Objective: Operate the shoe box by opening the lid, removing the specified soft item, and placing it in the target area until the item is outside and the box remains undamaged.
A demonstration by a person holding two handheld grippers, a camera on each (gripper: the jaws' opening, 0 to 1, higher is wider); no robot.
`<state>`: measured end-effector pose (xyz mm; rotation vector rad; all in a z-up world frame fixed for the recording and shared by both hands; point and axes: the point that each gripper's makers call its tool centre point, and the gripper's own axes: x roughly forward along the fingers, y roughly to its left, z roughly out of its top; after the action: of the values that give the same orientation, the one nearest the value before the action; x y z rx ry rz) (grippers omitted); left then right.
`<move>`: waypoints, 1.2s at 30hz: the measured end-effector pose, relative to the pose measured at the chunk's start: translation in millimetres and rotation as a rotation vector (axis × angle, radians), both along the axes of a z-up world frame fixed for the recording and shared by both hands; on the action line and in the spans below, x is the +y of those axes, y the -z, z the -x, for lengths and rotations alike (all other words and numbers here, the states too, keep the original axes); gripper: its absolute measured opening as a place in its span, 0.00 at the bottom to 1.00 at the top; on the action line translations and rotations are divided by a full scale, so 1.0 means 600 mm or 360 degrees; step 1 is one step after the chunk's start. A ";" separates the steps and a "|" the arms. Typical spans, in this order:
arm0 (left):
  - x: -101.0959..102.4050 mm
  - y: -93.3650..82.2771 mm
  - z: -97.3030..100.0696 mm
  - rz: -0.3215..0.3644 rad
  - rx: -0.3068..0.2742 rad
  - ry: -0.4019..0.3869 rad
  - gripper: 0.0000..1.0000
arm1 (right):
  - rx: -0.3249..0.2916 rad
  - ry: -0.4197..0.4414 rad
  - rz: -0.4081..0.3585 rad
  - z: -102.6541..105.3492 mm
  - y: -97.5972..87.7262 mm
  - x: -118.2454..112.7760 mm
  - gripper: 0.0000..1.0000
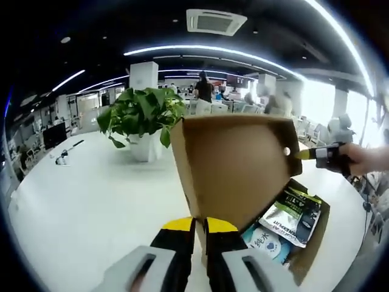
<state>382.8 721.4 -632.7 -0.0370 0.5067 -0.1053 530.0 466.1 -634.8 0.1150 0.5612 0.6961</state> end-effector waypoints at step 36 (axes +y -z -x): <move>0.019 0.082 -0.054 0.0094 0.0219 -0.0022 0.14 | 0.0133 0.0079 0.0075 -0.042 0.065 0.013 0.01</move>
<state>415.3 732.7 -681.7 -0.1063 0.6405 -0.1046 555.5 473.9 -674.0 0.1140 0.6525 0.6312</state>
